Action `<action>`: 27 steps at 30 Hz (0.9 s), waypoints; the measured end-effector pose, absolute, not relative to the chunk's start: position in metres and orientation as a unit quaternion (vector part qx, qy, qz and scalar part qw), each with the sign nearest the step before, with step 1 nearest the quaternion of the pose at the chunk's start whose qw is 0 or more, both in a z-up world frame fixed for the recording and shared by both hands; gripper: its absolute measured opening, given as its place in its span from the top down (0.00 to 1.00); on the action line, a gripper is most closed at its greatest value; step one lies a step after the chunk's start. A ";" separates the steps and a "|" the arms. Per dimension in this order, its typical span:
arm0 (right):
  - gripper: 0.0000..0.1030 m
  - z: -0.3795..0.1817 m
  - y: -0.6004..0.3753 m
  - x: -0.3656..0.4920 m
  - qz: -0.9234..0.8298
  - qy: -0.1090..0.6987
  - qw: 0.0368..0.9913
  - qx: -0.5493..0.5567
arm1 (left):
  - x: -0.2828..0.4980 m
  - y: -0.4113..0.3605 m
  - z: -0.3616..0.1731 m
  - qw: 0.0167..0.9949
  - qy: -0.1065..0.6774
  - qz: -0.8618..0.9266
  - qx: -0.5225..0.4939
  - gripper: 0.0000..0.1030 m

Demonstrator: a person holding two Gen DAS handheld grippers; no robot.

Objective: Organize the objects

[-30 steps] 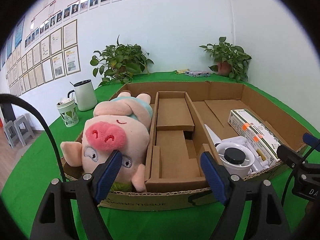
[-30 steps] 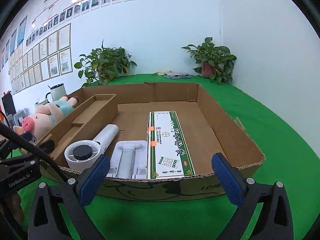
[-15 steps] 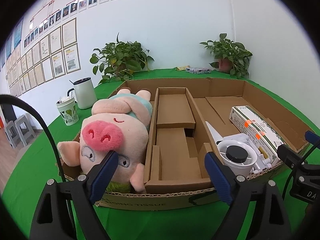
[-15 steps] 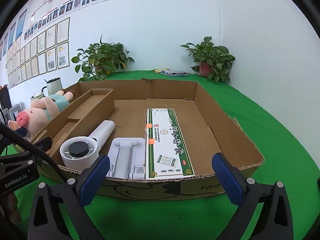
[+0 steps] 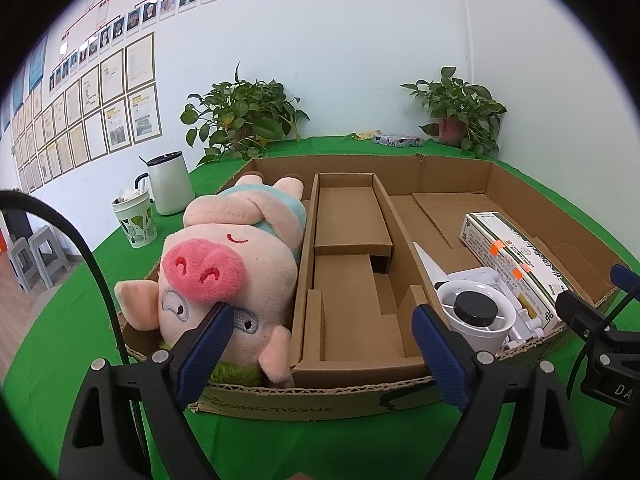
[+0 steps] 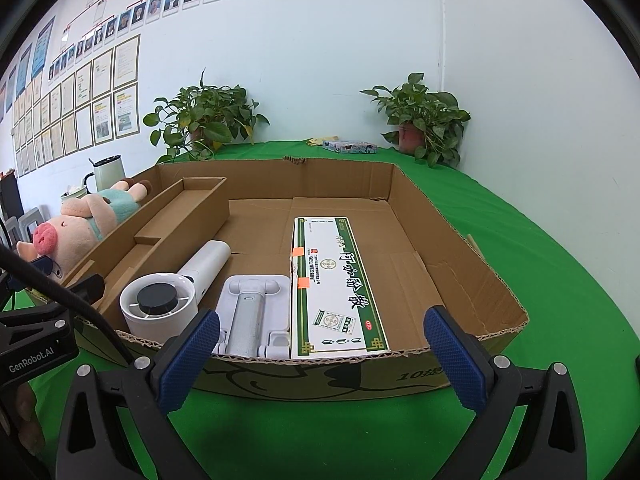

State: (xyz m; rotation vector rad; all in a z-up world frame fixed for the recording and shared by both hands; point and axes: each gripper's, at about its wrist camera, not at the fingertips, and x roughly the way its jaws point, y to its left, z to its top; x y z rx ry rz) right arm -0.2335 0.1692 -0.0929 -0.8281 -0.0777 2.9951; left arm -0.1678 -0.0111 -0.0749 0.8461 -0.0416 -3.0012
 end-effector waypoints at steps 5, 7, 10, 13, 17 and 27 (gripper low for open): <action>0.00 -0.093 0.169 -0.233 0.963 -0.025 0.017 -0.266 | -0.168 -0.012 -0.075 0.011 -0.011 -0.962 0.272 0.12; 0.00 -0.093 0.169 -0.233 0.963 -0.025 0.017 -0.266 | -0.168 -0.012 -0.075 0.010 -0.010 -0.962 0.272 0.12; 0.00 -0.093 0.169 -0.233 0.963 -0.025 0.017 -0.266 | -0.168 -0.012 -0.075 0.011 -0.011 -0.962 0.272 0.12; 0.00 -0.093 0.169 -0.233 0.963 -0.025 0.017 -0.266 | -0.167 -0.012 -0.075 0.010 -0.010 -0.962 0.272 0.12; 0.00 -0.093 0.169 -0.233 0.963 -0.025 0.017 -0.266 | -0.167 -0.012 -0.075 0.010 -0.009 -0.962 0.272 0.12; 0.00 -0.093 0.169 -0.233 0.963 -0.025 0.017 -0.266 | -0.167 -0.012 -0.075 0.010 -0.009 -0.962 0.272 0.12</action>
